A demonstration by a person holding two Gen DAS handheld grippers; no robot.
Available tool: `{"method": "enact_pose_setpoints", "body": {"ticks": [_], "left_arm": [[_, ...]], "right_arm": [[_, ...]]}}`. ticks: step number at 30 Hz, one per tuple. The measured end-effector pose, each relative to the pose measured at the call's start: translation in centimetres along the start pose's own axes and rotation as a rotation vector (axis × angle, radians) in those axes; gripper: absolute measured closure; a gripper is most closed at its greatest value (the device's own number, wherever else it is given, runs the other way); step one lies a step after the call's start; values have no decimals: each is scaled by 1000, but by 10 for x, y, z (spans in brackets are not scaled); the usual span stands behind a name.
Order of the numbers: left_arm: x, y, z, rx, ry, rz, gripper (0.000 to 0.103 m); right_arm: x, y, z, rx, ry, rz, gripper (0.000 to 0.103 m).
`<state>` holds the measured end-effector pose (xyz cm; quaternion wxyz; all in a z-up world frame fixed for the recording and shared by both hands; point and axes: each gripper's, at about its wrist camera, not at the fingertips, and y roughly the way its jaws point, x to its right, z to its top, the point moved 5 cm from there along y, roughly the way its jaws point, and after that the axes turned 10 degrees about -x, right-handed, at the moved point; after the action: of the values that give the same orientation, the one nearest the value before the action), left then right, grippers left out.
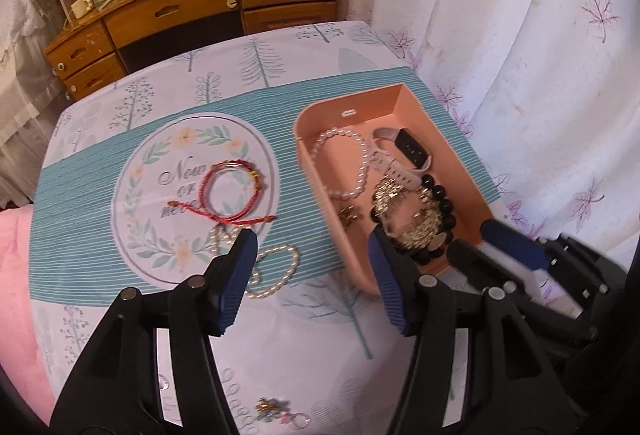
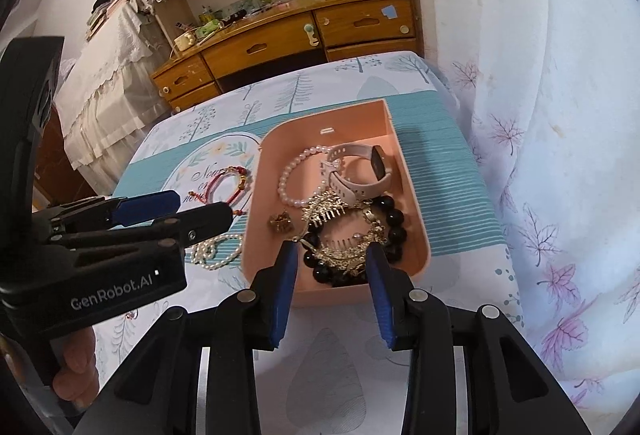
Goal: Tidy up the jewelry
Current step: 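Carry both brooches into the peach box and open both tools, then close the right tool on the red string bracelet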
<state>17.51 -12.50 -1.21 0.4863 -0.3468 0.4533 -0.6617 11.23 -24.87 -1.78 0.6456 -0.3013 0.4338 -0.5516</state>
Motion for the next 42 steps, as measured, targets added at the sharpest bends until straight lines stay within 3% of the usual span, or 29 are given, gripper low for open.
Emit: {"method": "enact_pose_setpoints", "body": {"ticks": [6,14,20,24,30,37,42], "left_arm": [[-38,-11,-9,-2,-43,30,48],[-135,-20,-21,-10,-253,53,48],[-183,-9,-31,-34,-337,87,48],[-199,4,-34,-59,-371,88,48],[-210,21,-39,-87,-389,75,48],[-210,37,-42,-115,-375,51,48],[-198,43,-40,-124,-341,26,48]], "right_arm": [[-23,-6,8,-19,-69,2,67],[-81,-9,35,-64,-193,64,67],[-133,19,65,-151,-260,98,67],[-159,57,90,-224,-269,81,67],[-168,121,119,-328,-265,-25,67],[-160,171,121,-422,-263,-104,70],[-153,183,123,-421,-266,-144,76]]}}
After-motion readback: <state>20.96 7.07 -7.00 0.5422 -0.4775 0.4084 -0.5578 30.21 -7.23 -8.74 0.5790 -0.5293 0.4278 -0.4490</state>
